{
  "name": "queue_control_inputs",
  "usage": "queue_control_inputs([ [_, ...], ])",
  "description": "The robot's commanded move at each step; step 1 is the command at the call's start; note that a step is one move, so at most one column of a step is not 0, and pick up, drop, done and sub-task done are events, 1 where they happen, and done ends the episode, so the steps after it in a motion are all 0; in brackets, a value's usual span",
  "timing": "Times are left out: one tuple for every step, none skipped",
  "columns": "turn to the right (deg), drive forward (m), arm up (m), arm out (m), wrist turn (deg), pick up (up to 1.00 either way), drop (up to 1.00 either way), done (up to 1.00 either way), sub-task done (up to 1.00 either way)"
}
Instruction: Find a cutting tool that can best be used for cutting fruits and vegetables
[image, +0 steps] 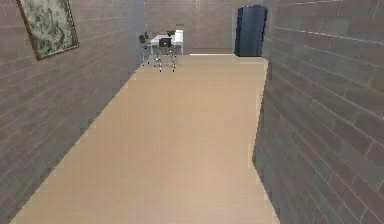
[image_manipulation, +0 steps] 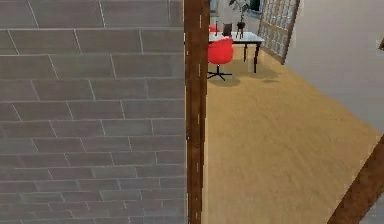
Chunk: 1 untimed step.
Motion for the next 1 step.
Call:
queue_control_inputs([
  [0.0,1.0,0.0,0.0,0.0,0.0,0.0,0.0,0.0],
])
